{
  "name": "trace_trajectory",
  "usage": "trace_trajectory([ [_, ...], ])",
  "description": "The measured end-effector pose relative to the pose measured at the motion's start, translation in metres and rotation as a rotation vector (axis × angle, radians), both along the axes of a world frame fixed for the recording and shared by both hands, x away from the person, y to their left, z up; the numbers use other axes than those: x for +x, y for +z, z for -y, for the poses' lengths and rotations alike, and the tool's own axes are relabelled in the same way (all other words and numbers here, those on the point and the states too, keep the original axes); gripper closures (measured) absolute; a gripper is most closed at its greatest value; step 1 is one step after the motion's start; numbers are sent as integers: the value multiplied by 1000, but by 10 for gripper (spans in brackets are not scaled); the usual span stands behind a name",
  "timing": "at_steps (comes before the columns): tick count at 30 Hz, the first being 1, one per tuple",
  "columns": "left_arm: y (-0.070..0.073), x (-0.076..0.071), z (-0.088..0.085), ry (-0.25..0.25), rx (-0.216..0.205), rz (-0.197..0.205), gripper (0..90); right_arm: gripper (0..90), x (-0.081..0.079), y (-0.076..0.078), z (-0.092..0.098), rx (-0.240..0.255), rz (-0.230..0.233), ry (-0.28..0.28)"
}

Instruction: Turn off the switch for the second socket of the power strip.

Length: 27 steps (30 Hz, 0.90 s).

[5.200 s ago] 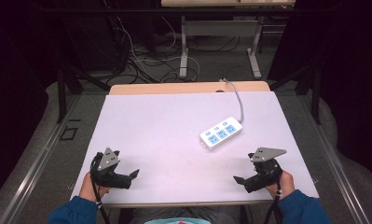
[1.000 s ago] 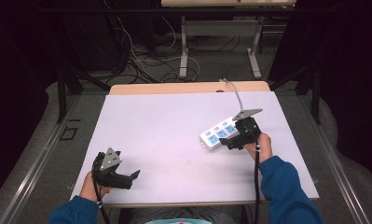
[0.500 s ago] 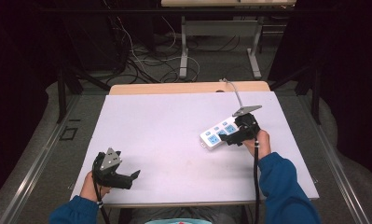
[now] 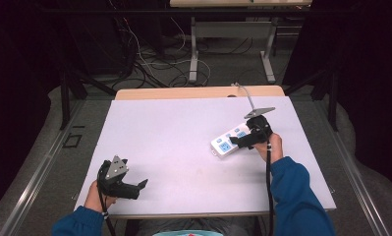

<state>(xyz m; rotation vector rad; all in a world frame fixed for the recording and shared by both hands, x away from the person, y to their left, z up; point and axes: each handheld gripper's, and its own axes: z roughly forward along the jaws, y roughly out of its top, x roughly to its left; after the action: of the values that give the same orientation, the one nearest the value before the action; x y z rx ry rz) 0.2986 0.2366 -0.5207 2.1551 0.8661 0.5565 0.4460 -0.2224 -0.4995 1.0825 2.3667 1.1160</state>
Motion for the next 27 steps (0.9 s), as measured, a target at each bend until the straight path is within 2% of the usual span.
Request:
trace_trajectory([
  [8,0,0,0,-1,2,-1,1,0,8,-2,-2,2,7,0],
  [19,0,0,1,1,2,-4,1,0,17,-2,-7,-1,-5,2],
  [22,0,0,1,1,3,-3,1,0,20,-2,-9,-7,11,1],
  [27,0,0,1,2,3,-3,1,0,21,-2,-9,2,8,-7],
])
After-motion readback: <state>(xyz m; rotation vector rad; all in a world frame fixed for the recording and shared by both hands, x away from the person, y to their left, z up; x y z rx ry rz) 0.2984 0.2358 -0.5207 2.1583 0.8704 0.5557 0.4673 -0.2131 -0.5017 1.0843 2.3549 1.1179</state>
